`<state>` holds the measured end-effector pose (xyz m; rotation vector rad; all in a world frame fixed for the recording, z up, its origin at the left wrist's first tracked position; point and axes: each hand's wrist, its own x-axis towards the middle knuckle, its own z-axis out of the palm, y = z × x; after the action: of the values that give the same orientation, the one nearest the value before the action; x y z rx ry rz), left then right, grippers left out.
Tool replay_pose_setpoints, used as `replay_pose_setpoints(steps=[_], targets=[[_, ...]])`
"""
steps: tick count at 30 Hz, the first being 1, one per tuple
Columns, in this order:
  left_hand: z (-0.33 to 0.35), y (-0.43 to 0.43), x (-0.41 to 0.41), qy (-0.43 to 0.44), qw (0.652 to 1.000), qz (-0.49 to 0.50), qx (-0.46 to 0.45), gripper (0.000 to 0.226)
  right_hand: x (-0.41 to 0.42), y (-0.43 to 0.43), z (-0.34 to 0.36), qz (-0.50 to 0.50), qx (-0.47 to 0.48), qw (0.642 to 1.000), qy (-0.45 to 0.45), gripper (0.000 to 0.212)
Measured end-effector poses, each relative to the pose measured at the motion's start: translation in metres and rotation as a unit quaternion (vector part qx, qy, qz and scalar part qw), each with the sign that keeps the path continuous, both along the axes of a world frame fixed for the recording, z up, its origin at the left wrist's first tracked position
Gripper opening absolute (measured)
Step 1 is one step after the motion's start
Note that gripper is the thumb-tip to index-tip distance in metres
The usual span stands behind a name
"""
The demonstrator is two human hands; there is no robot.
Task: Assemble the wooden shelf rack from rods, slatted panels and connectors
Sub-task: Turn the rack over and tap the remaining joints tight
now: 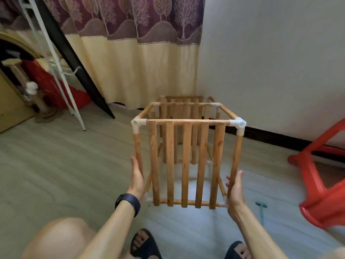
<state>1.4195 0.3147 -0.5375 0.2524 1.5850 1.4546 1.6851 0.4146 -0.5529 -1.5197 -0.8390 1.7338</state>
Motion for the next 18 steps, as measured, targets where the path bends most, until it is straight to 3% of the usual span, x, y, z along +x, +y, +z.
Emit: replay_pose_setpoints(steps=[4,5,7,10,14,18], targets=[[-0.062,-0.004,0.004,-0.097,0.995,0.033,-0.014,0.127,-0.003,-0.001,-0.011,-0.046,0.02,0.998,0.046,0.08],[-0.05,-0.011,0.019,-0.105,0.993,0.046,-0.02,0.123,-0.001,-0.001,-0.014,-0.067,0.024,0.996,0.055,0.073],[-0.033,-0.016,0.039,-0.086,0.993,0.083,-0.022,0.093,0.006,-0.002,-0.019,-0.085,0.015,0.994,0.065,0.06],[-0.046,-0.015,0.042,-0.075,0.992,0.098,-0.032,0.065,0.019,-0.001,-0.027,-0.074,-0.022,0.995,0.062,0.064],[-0.044,-0.015,0.017,-0.085,0.991,0.061,-0.082,0.076,0.031,0.016,-0.027,-0.034,-0.01,0.998,0.044,0.06],[0.002,0.008,-0.022,0.004,0.992,-0.016,-0.123,0.07,0.035,0.051,0.012,0.023,0.015,0.999,0.029,0.062]])
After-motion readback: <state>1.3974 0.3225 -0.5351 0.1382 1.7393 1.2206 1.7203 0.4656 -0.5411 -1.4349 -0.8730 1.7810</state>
